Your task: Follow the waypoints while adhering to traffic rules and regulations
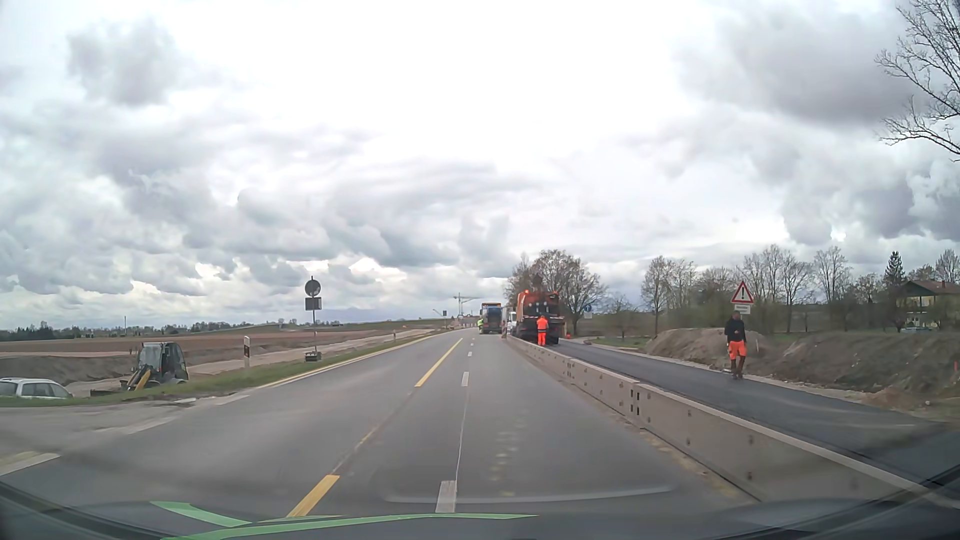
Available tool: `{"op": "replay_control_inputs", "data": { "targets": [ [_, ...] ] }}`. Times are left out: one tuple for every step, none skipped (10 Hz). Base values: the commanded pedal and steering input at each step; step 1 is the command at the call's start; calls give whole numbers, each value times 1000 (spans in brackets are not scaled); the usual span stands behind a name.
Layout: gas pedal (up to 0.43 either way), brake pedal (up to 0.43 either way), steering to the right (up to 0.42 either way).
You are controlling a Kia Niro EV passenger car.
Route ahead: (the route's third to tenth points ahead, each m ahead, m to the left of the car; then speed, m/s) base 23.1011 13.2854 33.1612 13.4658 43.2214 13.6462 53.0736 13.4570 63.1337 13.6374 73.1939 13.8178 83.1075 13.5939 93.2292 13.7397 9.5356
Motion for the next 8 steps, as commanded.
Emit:
{"op": "replay_control_inputs", "data": {
  "targets": [
    [87,0,-2],
    [87,0,-2],
    [87,0,-2],
    [87,0,-2],
    [87,0,-2],
    [79,0,-2],
    [67,0,-3],
    [67,0,-5]
  ]
}}
